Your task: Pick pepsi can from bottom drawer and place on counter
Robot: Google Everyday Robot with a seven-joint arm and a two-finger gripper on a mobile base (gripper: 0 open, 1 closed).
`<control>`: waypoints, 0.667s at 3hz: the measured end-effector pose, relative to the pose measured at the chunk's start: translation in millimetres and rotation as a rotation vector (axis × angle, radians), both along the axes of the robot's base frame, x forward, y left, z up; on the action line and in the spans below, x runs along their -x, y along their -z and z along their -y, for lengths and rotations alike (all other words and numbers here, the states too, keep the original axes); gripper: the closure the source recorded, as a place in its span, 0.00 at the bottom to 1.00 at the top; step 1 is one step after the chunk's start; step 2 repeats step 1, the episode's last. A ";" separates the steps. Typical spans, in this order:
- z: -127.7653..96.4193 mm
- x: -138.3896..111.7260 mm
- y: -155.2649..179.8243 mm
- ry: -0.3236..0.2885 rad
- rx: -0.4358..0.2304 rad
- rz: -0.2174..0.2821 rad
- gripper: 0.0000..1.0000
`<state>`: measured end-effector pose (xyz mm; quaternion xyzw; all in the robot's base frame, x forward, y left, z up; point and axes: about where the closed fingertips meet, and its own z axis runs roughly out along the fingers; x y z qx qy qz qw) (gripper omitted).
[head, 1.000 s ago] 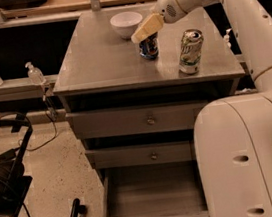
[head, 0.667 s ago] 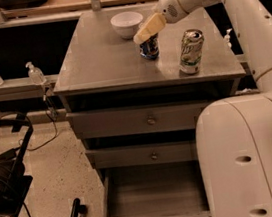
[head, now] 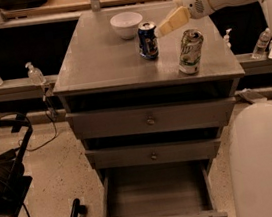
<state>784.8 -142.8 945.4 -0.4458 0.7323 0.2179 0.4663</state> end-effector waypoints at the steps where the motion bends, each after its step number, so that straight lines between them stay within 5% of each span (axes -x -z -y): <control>1: -0.1 0.0 0.1 0.000 0.000 0.000 0.00; 2: -0.1 0.0 0.1 0.000 0.000 0.000 0.00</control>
Offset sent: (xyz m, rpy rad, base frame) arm 0.0000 0.0000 0.0000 0.0000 0.0000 0.0000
